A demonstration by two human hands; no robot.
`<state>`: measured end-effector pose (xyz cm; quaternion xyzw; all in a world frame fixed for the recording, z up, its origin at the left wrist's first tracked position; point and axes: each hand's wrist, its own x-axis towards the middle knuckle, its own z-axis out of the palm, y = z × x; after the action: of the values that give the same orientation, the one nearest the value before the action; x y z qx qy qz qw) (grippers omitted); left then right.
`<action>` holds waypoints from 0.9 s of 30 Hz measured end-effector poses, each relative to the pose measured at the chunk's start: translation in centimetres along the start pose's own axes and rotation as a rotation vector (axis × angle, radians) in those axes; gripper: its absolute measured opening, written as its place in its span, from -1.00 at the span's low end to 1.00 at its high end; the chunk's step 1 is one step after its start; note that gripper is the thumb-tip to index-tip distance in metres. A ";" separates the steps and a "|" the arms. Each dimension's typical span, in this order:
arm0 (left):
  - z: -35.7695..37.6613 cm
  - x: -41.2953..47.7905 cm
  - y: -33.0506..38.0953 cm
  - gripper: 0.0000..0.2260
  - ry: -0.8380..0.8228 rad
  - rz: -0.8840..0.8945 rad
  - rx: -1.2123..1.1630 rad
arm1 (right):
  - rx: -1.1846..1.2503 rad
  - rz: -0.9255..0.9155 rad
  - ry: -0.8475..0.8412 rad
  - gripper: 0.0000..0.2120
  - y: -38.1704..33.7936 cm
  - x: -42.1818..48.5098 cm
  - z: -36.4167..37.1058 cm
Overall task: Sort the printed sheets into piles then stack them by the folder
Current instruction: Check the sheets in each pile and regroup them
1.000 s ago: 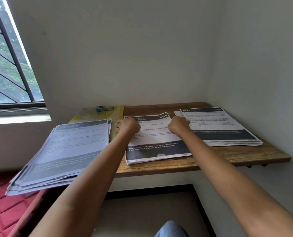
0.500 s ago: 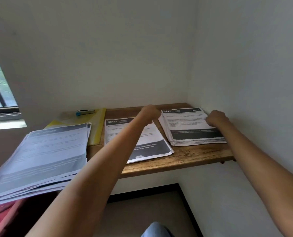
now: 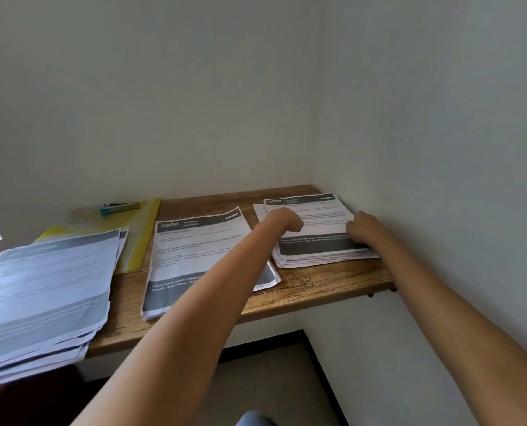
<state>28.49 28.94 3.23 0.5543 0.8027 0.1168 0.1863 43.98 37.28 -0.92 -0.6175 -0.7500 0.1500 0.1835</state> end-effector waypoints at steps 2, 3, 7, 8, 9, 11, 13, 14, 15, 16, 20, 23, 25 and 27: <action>0.3 0.6 -0.2 -0.57 0.031 -0.011 -0.035 | 0.004 0.000 0.014 -0.61 0.2 0.1 0.3; 0.4 0.8 -0.3 -0.58 0.060 -0.020 -0.053 | 0.001 0.003 0.026 -0.60 0.3 0.1 0.4; 0.7 1.9 -1.2 -0.63 0.138 -0.063 -0.170 | 0.011 -0.014 0.066 -0.65 0.8 0.4 0.8; 0.8 2.4 -1.5 -0.64 0.159 -0.078 -0.200 | 0.035 -0.019 0.076 -0.66 0.9 0.4 0.9; 0.9 2.6 -1.8 -0.64 0.183 -0.096 -0.228 | 0.066 -0.018 0.085 -0.67 1.0 0.5 1.1; 1.2 3.0 -2.4 -0.67 0.217 -0.116 -0.289 | 0.140 -0.006 0.112 -0.68 1.3 0.6 1.3; 1.4 3.6 -2.9 -0.71 0.230 -0.118 -0.397 | 0.220 -0.009 0.149 -0.70 1.5 0.8 1.4; 1.4 4.0 -3.2 -0.73 0.235 -0.119 -0.488 | 0.291 -0.021 0.163 -0.72 1.6 0.8 1.3; 1.3 4.0 -3.4 -0.73 0.238 -0.118 -0.579 | 0.387 -0.044 0.170 -0.73 1.5 0.8 1.1; 1.1 4.1 -3.6 -0.73 0.247 -0.109 -0.663 | 0.491 -0.066 0.175 -0.75 1.4 0.8 0.7; -0.4 4.5 -4.4 -0.67 0.296 0.001 -0.856 | 0.775 -0.085 0.227 -0.78 0.4 1.4 -0.9; -2.1 3.2 -3.9 -0.66 0.359 0.132 -0.906 | 0.877 -0.113 0.260 -0.78 -0.8 2.1 -2.5; -3.1 2.4 -3.4 -0.66 0.386 0.218 -0.935 | 0.907 -0.137 0.292 -0.75 -1.6 2.3 -3.7; -3.9 1.9 -3.1 -0.68 0.423 0.298 -0.951 | 0.917 -0.170 0.284 -0.72 -2.1 2.1 -4.7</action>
<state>23.58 29.64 5.16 0.4812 0.5939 0.6014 0.2324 43.91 38.97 4.39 -0.4238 -0.6220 0.3640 0.5487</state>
